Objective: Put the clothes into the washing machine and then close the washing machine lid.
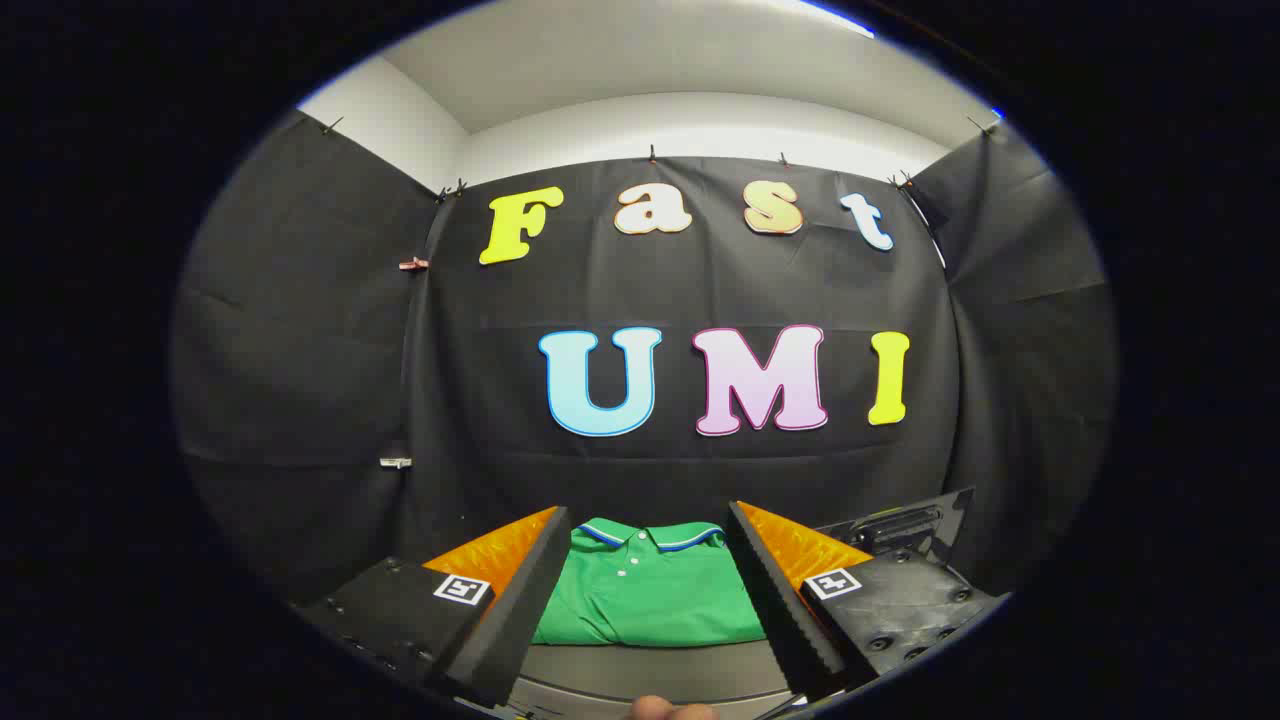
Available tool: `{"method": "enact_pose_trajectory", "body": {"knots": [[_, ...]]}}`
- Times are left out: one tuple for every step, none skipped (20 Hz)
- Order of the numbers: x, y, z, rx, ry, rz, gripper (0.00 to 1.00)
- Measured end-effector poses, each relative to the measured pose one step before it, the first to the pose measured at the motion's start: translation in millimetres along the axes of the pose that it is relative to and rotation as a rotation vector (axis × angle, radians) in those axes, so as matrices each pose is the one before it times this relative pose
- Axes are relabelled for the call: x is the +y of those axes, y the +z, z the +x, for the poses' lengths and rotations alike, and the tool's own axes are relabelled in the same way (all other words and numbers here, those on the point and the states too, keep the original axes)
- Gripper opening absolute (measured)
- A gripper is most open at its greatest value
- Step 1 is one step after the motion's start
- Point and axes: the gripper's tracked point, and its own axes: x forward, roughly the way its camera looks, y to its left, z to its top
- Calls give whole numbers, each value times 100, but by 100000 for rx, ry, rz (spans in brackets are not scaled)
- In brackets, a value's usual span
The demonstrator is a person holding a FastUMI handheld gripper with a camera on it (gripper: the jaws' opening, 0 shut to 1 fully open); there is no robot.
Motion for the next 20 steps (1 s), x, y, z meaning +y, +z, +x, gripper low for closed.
{"method": "enact_pose_trajectory", "body": {"knots": [[-42, 219, 15, -70, 148, -145, 98], [12, -25, 54, 191, 128, 542, 98], [92, -89, -191, 563, -39, 202, 98], [-131, -273, -61, 883, -407, -400, 98], [-158, -325, -64, 708, -66, -287, 98], [-90, -136, -78, 434, -20, -68, 98], [53, 166, -213, -193, 147, 427, 98], [125, 150, -134, -863, 632, 649, 98], [-71, 121, -125, -900, -261, -242, 98], [-151, -43, 96, -730, -634, -197, 98], [167, -361, 109, -320, 76, -74, 98], [-70, -331, 190, 311, -1164, -579, 98], [-80, -367, 126, 616, -725, -368, 98], [-118, -23, 110, 246, -574, 232, 98], [-137, 119, 84, -315, -417, 960, 98], [5, 110, 206, -193, -382, 814, 98], [-96, -72, -3, 409, -801, -196, 98], [-55, -279, 36, 840, -67, -214, 98], [88, -247, 38, 795, 187, -282, 98], [-29, -326, 141, 1011, 485, -535, 98]]}}
